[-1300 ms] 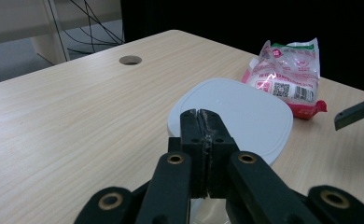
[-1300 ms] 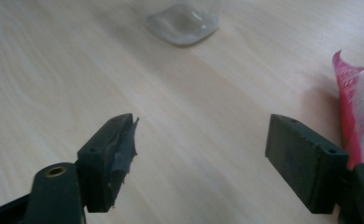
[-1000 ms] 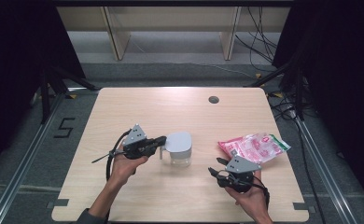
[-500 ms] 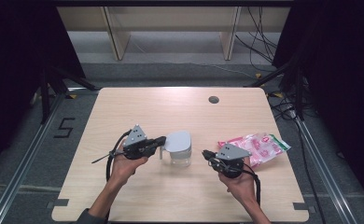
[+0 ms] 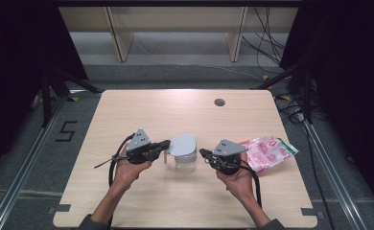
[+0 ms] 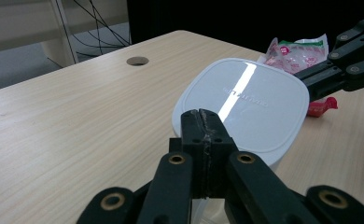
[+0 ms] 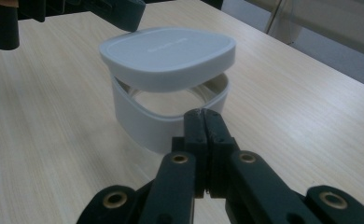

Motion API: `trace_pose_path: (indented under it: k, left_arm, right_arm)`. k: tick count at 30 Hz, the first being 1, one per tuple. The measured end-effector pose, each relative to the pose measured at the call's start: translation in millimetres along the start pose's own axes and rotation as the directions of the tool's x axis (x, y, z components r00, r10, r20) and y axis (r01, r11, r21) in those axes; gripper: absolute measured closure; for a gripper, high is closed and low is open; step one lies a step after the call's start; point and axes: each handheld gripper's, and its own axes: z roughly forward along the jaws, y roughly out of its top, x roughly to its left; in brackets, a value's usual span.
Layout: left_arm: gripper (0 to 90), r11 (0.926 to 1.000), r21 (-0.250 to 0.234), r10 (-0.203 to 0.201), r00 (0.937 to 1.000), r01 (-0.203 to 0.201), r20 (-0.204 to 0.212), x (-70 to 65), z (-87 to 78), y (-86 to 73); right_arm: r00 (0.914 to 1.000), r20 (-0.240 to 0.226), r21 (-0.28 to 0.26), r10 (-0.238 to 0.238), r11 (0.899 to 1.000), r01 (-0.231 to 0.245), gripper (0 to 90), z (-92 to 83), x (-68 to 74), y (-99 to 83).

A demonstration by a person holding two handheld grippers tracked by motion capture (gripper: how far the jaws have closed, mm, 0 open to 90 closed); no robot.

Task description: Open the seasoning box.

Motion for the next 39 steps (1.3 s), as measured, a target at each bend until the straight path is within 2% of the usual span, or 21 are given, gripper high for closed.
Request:
trace_pose_path:
  k: [4,5,8,13,15,16,19,21,24,26,30,31,33,36,37,39]
  left_arm:
    - [89.0,1.0,0.003,0.009,0.9999,-0.009,-0.009,-0.1,-0.5,-0.1]
    - [89.0,0.9998,0.003,0.019,0.9998,-0.019,-0.008,0.2,-0.5,0.2]
    - [89.0,1.0,0.003,0.008,0.9999,-0.008,-0.006,0.1,-0.3,0.0]
    - [89.0,0.9998,0.002,0.018,0.9998,-0.018,-0.009,0.4,-0.4,0.0]
    - [89.0,0.9999,0.001,0.011,0.9999,-0.011,-0.01,0.1,-0.5,-0.6]
    - [89.0,0.9997,0.005,0.025,0.9996,-0.025,-0.009,0.8,-1.1,-0.6]
    - [88.1,1.0,-0.001,0.001,1.0,-0.001,-0.009,1.2,-0.7,-1.4]
    - [86.0,1.0,0.002,0.009,0.9999,-0.009,-0.014,2.2,-1.6,-1.8]
    - [79.0,0.9997,-0.015,-0.018,0.9997,0.018,-0.016,4.2,-8.7,-2.0]
    - [77.9,0.9996,-0.018,-0.022,0.9996,0.022,-0.016,4.5,-10.7,-2.0]
    - [72.2,1.0,-0.002,0.003,1.0,-0.003,-0.008,3.3,-19.6,-3.4]
    - [69.0,1.0,-0.004,-0.007,1.0,0.007,-0.005,2.7,-20.7,-4.5]
    - [63.4,1.0,0.006,0.002,1.0,-0.002,-0.008,2.4,-25.7,-7.5]
    - [60.1,0.9997,0.023,0.0,0.9998,0.0,-0.021,0.5,-32.0,-12.3]
    - [58.6,0.9997,0.024,-0.006,0.9998,0.007,-0.019,0.3,-33.4,-14.1]
    - [53.8,0.9993,0.033,-0.016,0.9997,0.017,-0.019,0.4,-34.8,-17.3]
  right_arm:
    - [1.0,0.0,0.005,0.002,1.0,-0.002,90.0,2.0,3.1,3.1]
    - [0.9999,-0.008,-0.008,-0.015,1.0,0.015,90.0,4.3,2.3,3.8]
    - [0.9998,-0.011,0.007,-0.018,1.0,0.018,90.0,5.2,2.5,3.8]
    - [0.9998,-0.016,0.004,-0.015,1.0,0.015,90.0,6.9,3.0,5.4]
    - [0.9993,-0.021,-0.003,-0.03,1.0,0.029,90.0,6.5,3.6,8.0]
    - [0.9994,-0.027,-0.001,-0.022,1.0,0.022,90.0,5.8,4.1,9.5]
    - [0.9996,-0.017,-0.012,-0.022,1.0,0.022,90.0,6.4,5.8,12.1]
    - [0.9992,-0.024,-0.013,-0.032,0.999,0.032,90.0,6.7,5.9,14.5]
    - [0.9992,-0.026,-0.021,-0.03,0.999,0.03,90.0,6.7,7.4,17.4]
    - [0.9992,-0.024,-0.027,-0.034,0.999,0.033,90.0,7.5,7.9,17.7]
    - [0.9987,-0.028,-0.034,-0.044,0.998,0.043,90.0,9.6,9.0,20.1]
    - [0.9993,-0.023,-0.036,-0.03,0.999,0.03,90.0,9.1,10.2,20.7]
    - [0.9986,-0.031,-0.043,-0.042,0.998,0.04,90.0,9.4,10.4,23.7]
    - [0.999,-0.027,-0.051,-0.035,0.998,0.034,90.0,9.1,12.6,28.7]
    - [0.9984,-0.029,-0.057,-0.049,0.997,0.047,89.9,9.8,12.9,30.5]
    - [0.9993,-0.024,-0.061,-0.03,0.998,0.029,89.5,10.2,14.3,32.3]
